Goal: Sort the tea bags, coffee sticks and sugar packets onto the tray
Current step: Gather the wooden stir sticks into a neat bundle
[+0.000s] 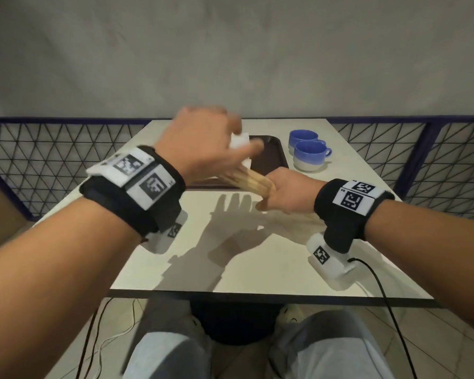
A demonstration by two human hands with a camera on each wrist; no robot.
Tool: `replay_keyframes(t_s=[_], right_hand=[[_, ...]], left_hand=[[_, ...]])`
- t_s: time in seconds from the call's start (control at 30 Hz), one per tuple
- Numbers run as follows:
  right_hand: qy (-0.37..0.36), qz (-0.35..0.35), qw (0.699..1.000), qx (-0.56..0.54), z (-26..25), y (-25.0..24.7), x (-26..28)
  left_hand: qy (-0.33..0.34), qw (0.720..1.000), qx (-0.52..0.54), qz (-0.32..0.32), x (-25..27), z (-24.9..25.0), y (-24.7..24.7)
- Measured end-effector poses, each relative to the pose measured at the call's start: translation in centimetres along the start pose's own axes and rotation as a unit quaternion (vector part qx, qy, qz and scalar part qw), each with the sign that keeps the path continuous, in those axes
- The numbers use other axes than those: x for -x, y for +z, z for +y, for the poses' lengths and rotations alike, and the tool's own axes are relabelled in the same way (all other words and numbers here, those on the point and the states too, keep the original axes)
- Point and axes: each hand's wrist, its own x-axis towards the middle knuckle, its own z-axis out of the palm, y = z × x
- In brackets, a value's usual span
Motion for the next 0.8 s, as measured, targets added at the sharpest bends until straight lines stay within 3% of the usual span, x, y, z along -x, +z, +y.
replay_keyframes(t_s=[0.1,0.17,0.27,0.33,0.4,0.47,0.6,0.7,0.8], right_hand=[[-0.005,0.042,0.994,-0.099,-1.4,-1.2,0.7],[-0.027,0.074,0.985,-0.155,-3.0,-1.9,1.1],[-0.058,0.087,0.969,-0.223,-5.3,-2.0,1.3],[-0.075,0.092,0.962,-0.247,-6.5,-1.4,1.5],[-0.081,0.11,0.944,-0.3,-7.1,-0.8,1.5],[-0.076,0.115,0.925,-0.355,-7.1,-0.1,1.7],[-0.031,0.094,0.928,-0.36,-5.6,2.8,2.2],[-0.004,0.08,0.932,-0.352,-5.3,4.2,2.3],[-0.01,0.089,0.935,-0.344,-6.0,3.1,1.9]], left_hand=[[-0.118,0.984,0.105,0.08,-1.3,-1.4,-2.7],[-0.157,0.959,0.207,0.114,-2.3,-1.6,-3.8],[-0.127,0.909,0.356,0.177,-3.5,-0.3,-5.6],[-0.099,0.887,0.402,0.204,-4.3,1.0,-6.5],[-0.079,0.894,0.396,0.192,-4.8,2.5,-6.8],[-0.073,0.921,0.356,0.144,-4.5,3.8,-5.9],[-0.064,0.962,0.261,0.055,-1.7,4.7,-1.6],[-0.053,0.963,0.259,0.048,-0.1,4.4,-0.7],[-0.088,0.957,0.265,0.079,-0.5,3.9,-2.3]])
